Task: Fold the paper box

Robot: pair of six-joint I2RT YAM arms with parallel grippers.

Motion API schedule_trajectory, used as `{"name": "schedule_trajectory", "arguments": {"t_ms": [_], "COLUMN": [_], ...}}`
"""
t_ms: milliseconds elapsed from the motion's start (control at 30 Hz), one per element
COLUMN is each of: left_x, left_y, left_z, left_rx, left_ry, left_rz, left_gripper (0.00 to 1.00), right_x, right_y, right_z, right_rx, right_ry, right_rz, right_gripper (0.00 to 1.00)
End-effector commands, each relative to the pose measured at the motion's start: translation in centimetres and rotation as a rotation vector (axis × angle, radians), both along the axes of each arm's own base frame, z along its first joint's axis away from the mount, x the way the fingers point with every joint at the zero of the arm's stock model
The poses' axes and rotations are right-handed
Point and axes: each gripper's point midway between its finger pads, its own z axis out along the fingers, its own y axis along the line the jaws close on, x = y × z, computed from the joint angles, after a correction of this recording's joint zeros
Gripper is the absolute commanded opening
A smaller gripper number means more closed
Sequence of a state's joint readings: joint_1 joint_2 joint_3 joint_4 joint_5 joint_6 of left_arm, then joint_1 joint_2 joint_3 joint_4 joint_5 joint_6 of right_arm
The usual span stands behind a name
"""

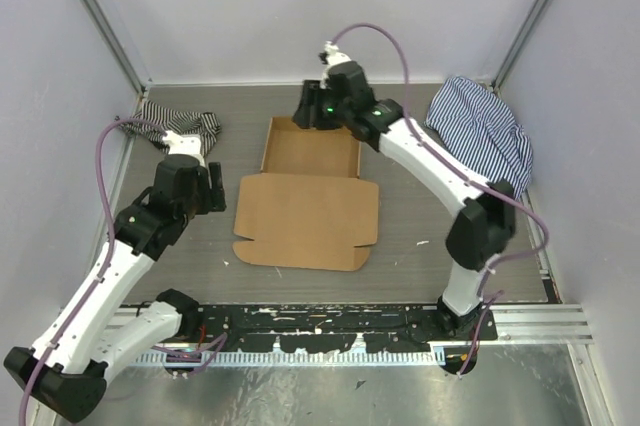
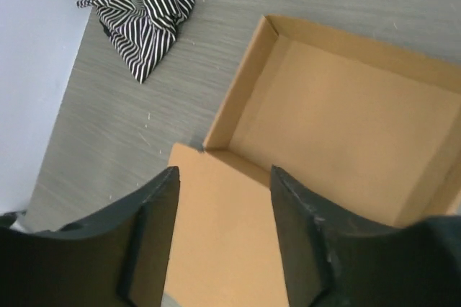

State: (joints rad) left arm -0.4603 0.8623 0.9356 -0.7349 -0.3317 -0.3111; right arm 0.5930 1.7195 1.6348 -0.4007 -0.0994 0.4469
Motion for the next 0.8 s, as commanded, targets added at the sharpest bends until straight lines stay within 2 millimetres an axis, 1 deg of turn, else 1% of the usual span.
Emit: {"name": "schedule_trajectory", "arguments": {"t_ms": [0,33,67,100,133,167,233,367,500,567,667,767], "left_x": [-0.3,-0.5,-0.7,-0.8,-1.0,-1.2,-1.4,-1.3,-1.2,-1.2,-1.3,-1.3], "left_y": [2.2,2.7,2.9,3.1,3.2,3.3,3.4,3.5,3.0,2.8,2.9,3.0], "left_z": [2.0,2.6,2.8,3.1,3.3,3.6,4.0,3.8,3.5,3.4,3.5,3.5], "left_rx": [-0.008,-0.016,-0.025,-0.038,-0.052,-0.064,-0.078,-0.067,-0.073,-0.080,-0.081,-0.080], "left_ry": [-0.108,-0.139,-0.164,-0.190,-0.210,-0.231,-0.255,-0.242,-0.221,-0.218,-0.225,-0.231], "left_rz": [0.114,0.133,0.145,0.151,0.152,0.152,0.157,0.165,0.146,0.136,0.138,0.145], "left_gripper": [0.73,0.73,0.73,0.73,0.73,0.73,0.73,0.73,0.72,0.72,0.72,0.72], "right_x": [1.5,2.1,2.5,2.9,3.6,3.9,4.2,4.7,5.6,6.1,6.7,7.1], "right_y": [4.6,5.6,6.6,7.6,8.3,9.1,10.5,12.9,13.0,12.9,13.3,13.9], "right_z": [-1.7,-2.4,-3.6,-4.4,-5.2,-6.4,-8.5,-11.5,-14.0,-14.6,-14.4,-13.9], "right_rx": [-0.172,-0.188,-0.203,-0.203,-0.208,-0.211,-0.211,-0.201,-0.250,-0.261,-0.255,-0.240], "right_ry": [-0.037,-0.031,-0.017,-0.009,-0.009,0.003,0.028,0.012,-0.004,-0.023,-0.064,-0.100], "right_rz": [-0.054,-0.067,-0.077,-0.083,-0.111,-0.119,-0.116,-0.076,-0.088,-0.098,-0.090,-0.066], "right_gripper": [0.69,0.80,0.86,0.87,0.97,0.99,0.99,0.94,0.92,0.91,0.89,0.81]}}
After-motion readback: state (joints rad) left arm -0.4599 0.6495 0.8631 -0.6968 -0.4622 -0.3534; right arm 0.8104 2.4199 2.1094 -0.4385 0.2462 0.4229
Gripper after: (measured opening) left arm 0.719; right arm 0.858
